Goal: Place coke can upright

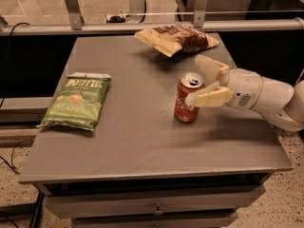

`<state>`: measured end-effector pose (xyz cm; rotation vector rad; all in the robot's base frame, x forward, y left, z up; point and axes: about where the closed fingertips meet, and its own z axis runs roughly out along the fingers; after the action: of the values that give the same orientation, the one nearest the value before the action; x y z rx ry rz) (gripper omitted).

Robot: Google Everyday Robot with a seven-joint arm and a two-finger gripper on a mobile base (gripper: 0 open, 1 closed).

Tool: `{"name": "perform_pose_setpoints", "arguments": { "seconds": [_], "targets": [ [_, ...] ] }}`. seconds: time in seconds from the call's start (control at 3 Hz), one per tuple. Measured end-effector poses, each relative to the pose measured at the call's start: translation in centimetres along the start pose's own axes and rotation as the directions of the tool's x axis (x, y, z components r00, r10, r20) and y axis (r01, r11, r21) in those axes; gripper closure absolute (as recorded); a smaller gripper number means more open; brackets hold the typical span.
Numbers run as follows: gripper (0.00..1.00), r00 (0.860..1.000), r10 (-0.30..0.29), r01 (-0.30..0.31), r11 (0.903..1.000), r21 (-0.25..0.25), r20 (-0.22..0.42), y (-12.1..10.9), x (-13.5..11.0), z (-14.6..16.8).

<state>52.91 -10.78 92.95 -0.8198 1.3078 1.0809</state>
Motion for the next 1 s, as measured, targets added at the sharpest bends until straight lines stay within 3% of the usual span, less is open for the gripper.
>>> {"name": "perform_pose_setpoints", "arguments": {
  "seconds": [0.33,1.0],
  "targets": [
    [0.0,1.0,-0.004,0.004,1.0,-0.007,-0.002,0.0,-0.1,-0.1],
    [0.0,0.994,-0.071,0.075,0.9958,0.052,-0.08,1.3,-4.4,-5.0]
  ]
}}
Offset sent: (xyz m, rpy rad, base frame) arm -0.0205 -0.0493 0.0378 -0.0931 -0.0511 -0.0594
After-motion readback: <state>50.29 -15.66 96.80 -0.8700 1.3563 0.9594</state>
